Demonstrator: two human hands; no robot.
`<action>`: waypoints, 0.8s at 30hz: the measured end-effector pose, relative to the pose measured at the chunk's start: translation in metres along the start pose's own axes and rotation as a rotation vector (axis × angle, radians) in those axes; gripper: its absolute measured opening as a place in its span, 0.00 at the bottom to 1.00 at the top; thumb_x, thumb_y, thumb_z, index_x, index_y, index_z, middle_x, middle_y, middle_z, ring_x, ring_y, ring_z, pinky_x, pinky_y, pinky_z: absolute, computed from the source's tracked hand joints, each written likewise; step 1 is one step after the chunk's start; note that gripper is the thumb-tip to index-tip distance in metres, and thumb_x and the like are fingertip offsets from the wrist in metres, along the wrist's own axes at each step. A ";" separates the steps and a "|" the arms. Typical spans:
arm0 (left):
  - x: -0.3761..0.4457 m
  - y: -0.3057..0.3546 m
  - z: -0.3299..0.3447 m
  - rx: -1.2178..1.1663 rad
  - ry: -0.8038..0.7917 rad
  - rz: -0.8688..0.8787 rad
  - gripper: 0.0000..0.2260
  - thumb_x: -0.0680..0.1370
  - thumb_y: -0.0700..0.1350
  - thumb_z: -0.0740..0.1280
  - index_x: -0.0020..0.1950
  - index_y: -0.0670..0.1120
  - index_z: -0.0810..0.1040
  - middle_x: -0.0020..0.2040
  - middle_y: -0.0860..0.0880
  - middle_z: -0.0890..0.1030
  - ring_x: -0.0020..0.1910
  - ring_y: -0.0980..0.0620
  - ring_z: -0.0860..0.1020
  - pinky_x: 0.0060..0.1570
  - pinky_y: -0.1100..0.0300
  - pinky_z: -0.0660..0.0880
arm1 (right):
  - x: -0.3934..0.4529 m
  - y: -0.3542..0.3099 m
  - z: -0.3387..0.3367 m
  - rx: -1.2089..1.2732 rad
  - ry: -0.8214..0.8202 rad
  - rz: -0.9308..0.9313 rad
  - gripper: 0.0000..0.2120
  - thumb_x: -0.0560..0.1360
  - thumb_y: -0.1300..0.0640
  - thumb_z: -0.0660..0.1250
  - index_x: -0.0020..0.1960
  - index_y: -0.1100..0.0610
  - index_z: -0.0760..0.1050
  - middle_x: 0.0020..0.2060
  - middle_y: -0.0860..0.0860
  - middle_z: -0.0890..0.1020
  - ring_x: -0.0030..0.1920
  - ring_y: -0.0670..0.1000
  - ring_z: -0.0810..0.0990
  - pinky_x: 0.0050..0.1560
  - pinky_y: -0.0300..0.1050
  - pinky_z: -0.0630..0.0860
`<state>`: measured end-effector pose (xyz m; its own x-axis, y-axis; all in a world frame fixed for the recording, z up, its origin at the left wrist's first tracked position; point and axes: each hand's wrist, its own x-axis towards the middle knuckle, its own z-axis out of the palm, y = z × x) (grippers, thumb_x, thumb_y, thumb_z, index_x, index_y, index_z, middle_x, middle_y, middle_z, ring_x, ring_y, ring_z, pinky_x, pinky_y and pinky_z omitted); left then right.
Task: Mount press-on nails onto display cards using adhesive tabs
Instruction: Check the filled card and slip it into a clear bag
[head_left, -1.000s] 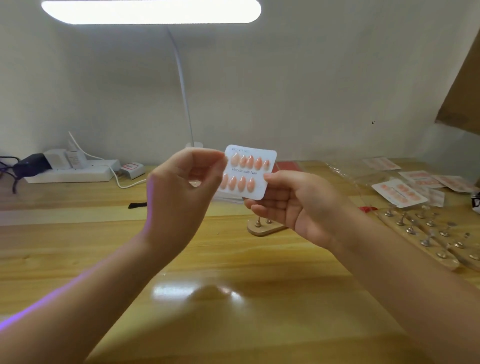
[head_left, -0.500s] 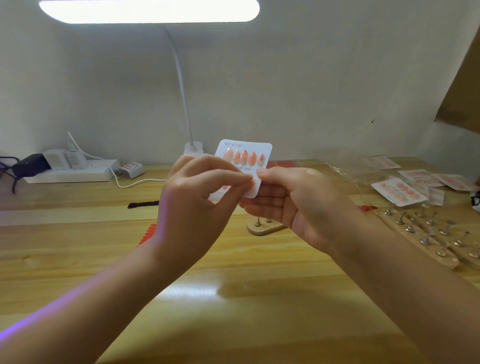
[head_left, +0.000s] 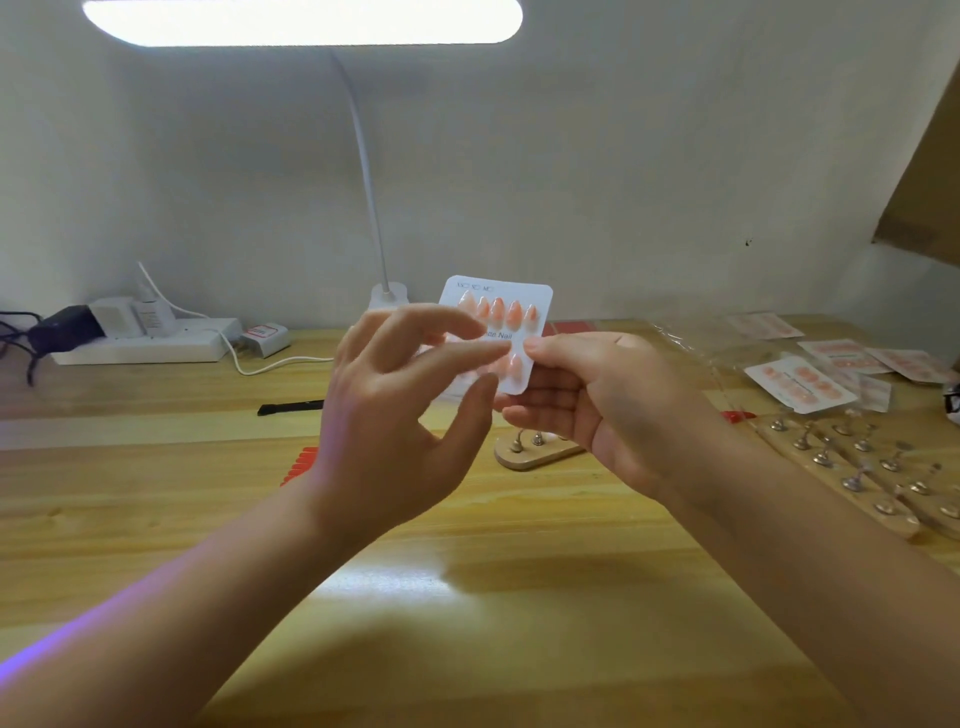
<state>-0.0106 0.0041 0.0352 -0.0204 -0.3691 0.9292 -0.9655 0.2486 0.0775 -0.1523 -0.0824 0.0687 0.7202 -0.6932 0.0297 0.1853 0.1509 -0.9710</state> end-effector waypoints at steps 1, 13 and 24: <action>0.001 0.000 0.000 0.010 0.009 -0.028 0.08 0.76 0.43 0.67 0.50 0.43 0.85 0.49 0.48 0.80 0.46 0.46 0.75 0.49 0.54 0.71 | 0.000 0.000 0.000 -0.003 0.002 -0.001 0.09 0.79 0.64 0.61 0.46 0.67 0.79 0.34 0.58 0.84 0.36 0.55 0.84 0.35 0.41 0.80; -0.003 -0.005 0.003 -0.019 -0.093 0.028 0.09 0.77 0.48 0.66 0.52 0.51 0.84 0.53 0.46 0.78 0.52 0.45 0.73 0.51 0.44 0.71 | 0.001 -0.001 -0.002 -0.044 -0.021 -0.045 0.12 0.79 0.65 0.60 0.42 0.64 0.80 0.33 0.57 0.84 0.33 0.51 0.83 0.33 0.40 0.79; -0.002 0.001 0.003 0.042 -0.051 0.034 0.09 0.78 0.47 0.65 0.53 0.49 0.84 0.56 0.43 0.79 0.55 0.40 0.73 0.55 0.45 0.69 | 0.001 0.001 -0.002 -0.053 -0.025 -0.054 0.13 0.80 0.65 0.60 0.40 0.63 0.80 0.33 0.57 0.84 0.34 0.52 0.84 0.34 0.40 0.79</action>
<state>-0.0122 0.0021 0.0322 -0.0659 -0.4061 0.9115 -0.9740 0.2245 0.0296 -0.1528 -0.0840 0.0677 0.7265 -0.6815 0.0875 0.1888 0.0756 -0.9791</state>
